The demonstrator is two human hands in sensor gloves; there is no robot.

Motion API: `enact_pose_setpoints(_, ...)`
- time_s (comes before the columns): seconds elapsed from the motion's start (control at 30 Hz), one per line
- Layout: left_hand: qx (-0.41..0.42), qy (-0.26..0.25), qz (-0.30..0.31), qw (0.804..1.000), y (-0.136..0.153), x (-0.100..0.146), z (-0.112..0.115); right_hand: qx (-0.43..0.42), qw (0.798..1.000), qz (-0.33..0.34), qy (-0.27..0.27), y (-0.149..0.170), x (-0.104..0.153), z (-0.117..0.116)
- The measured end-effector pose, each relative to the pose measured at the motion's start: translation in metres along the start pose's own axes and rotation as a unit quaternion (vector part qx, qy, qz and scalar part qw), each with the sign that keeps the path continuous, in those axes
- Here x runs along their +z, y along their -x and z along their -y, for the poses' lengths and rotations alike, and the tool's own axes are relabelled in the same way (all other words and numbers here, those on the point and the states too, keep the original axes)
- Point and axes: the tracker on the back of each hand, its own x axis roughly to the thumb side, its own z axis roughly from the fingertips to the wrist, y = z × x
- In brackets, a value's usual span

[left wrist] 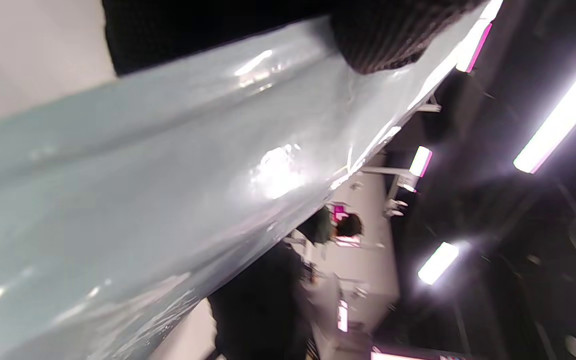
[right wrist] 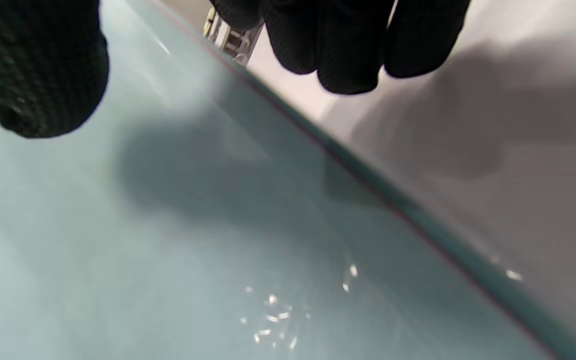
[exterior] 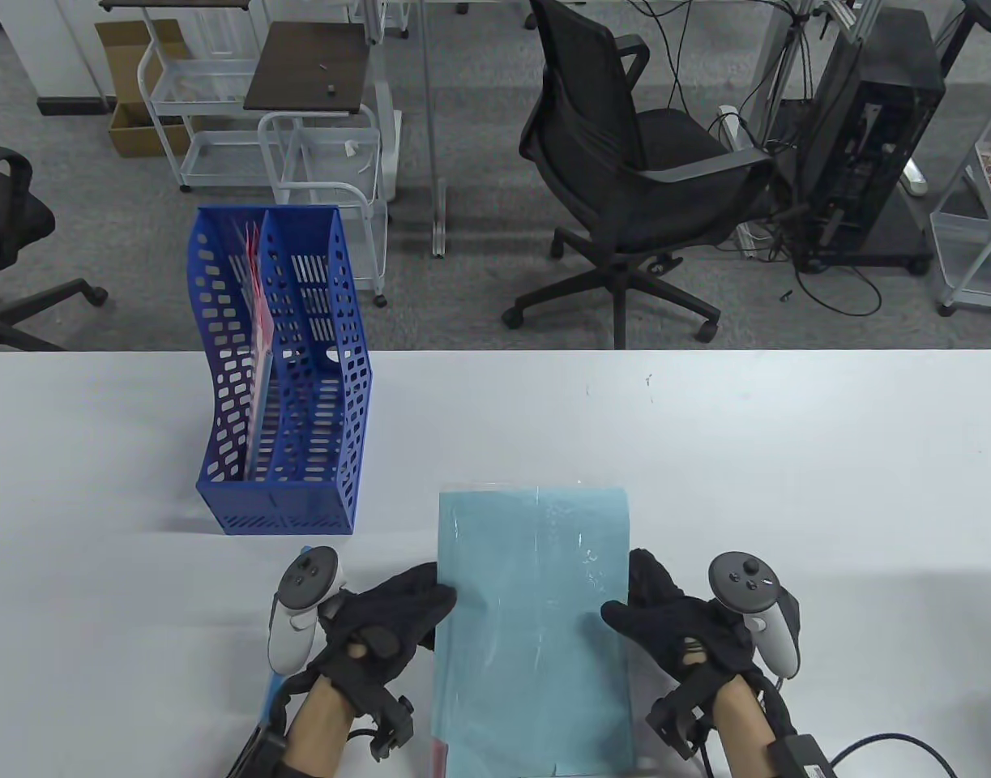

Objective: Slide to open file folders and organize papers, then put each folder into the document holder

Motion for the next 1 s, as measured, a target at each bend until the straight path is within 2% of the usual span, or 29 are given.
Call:
enact_pose_setpoints(0.07,-0.006,0.009,0.028,1.0,-0.007,0.004,0.003,-0.079,0.995,0.054,0.0,-0.003,0.001,-0.001)
enact_pose_setpoints(0.13,-0.032,-0.015,0.056,0.998,-0.017,0.01,0.005,-0.135,0.986,0.099,0.025,-0.013,0.008,0.001)
enact_pose_setpoints(0.2,-0.059,-0.033,0.096,0.993,-0.029,0.016,0.007,-0.13,0.974,0.158,0.093,-0.031,0.024,0.005)
enact_pose_setpoints(0.27,-0.083,-0.026,0.124,0.988,-0.039,0.021,0.011,-0.113,0.964,0.203,0.131,-0.043,0.035,0.007)
enact_pose_setpoints(0.33,-0.122,-0.025,0.147,0.981,-0.046,0.026,0.015,-0.116,0.955,0.23,0.148,-0.051,0.044,0.007)
enact_pose_setpoints(0.4,-0.173,-0.052,0.15,0.972,-0.046,0.028,0.017,-0.126,0.952,0.256,0.113,-0.053,0.044,0.003)
enact_pose_setpoints(0.47,-0.194,-0.08,0.133,0.969,-0.038,0.027,0.016,-0.136,0.954,0.249,0.094,-0.05,0.04,0.0)
enact_pose_setpoints(0.53,-0.165,-0.092,0.124,0.974,-0.026,0.024,0.018,-0.142,0.956,0.24,0.089,-0.045,0.037,-0.004)
enact_pose_setpoints(0.67,-0.106,-0.087,0.119,0.983,-0.014,0.018,0.023,-0.16,0.958,0.207,0.118,-0.043,0.036,-0.008)
enact_pose_setpoints(0.8,-0.083,-0.088,0.166,0.979,-0.018,0.018,0.029,-0.186,0.939,0.246,0.152,-0.047,0.044,-0.01)
enact_pose_setpoints(0.9,-0.095,-0.108,0.189,0.971,-0.026,0.023,0.027,-0.179,0.935,0.278,0.124,-0.056,0.048,-0.009)
enact_pose_setpoints(0.97,-0.138,-0.147,0.14,0.969,-0.019,0.022,0.022,-0.141,0.946,0.257,0.141,-0.052,0.044,-0.009)
enact_pose_setpoints(1.0,-0.177,-0.159,0.079,0.968,-0.01,0.02,0.018,-0.116,0.952,0.226,0.17,-0.046,0.041,-0.01)
